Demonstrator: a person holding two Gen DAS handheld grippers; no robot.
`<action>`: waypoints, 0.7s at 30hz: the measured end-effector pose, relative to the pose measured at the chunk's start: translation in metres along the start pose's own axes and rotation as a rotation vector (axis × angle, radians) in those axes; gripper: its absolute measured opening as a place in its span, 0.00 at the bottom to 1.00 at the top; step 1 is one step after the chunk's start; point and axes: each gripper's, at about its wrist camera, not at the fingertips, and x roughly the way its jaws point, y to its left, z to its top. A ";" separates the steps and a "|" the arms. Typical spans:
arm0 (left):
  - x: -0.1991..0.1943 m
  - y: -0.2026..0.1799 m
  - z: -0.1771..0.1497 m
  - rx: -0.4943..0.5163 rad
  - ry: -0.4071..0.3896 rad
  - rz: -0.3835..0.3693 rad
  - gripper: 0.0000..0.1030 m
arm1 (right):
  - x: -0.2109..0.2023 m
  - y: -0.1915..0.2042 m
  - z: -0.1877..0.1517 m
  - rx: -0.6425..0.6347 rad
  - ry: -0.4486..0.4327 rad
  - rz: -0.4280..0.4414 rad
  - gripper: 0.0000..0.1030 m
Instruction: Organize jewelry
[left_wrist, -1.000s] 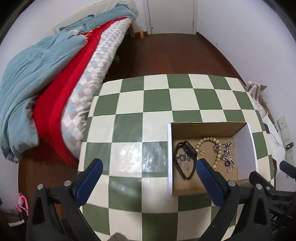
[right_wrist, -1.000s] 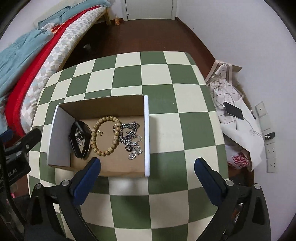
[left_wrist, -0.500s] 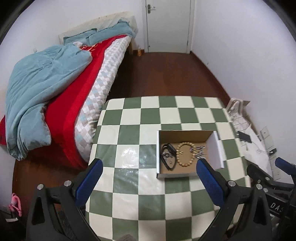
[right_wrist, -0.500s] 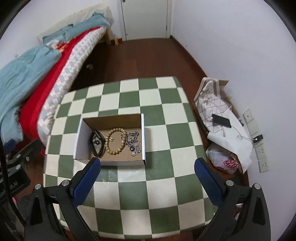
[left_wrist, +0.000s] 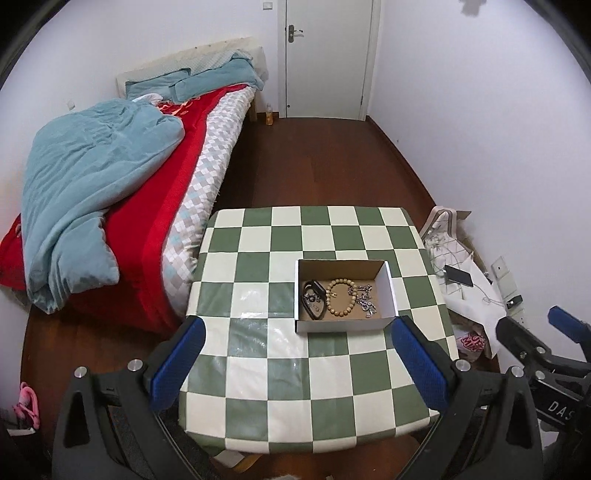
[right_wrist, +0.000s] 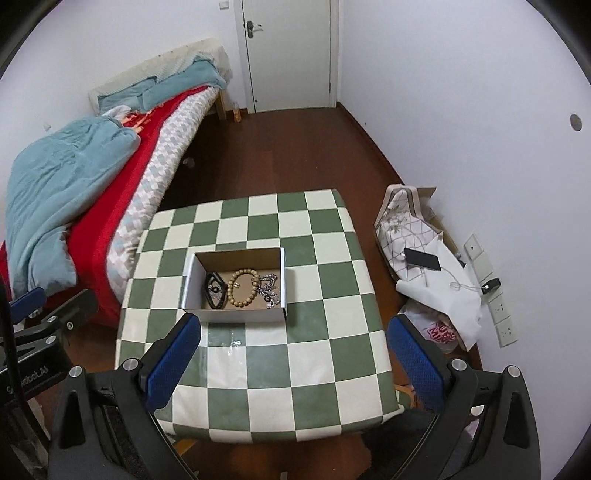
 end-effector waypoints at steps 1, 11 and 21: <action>-0.004 0.000 0.000 0.000 0.000 -0.001 1.00 | -0.007 -0.001 0.000 -0.001 -0.004 -0.008 0.99; -0.037 0.003 0.009 -0.028 -0.021 0.027 1.00 | -0.055 0.000 0.011 -0.027 -0.042 -0.023 1.00; -0.038 0.000 0.011 -0.030 -0.021 0.051 1.00 | -0.056 0.003 0.028 -0.036 -0.043 -0.017 1.00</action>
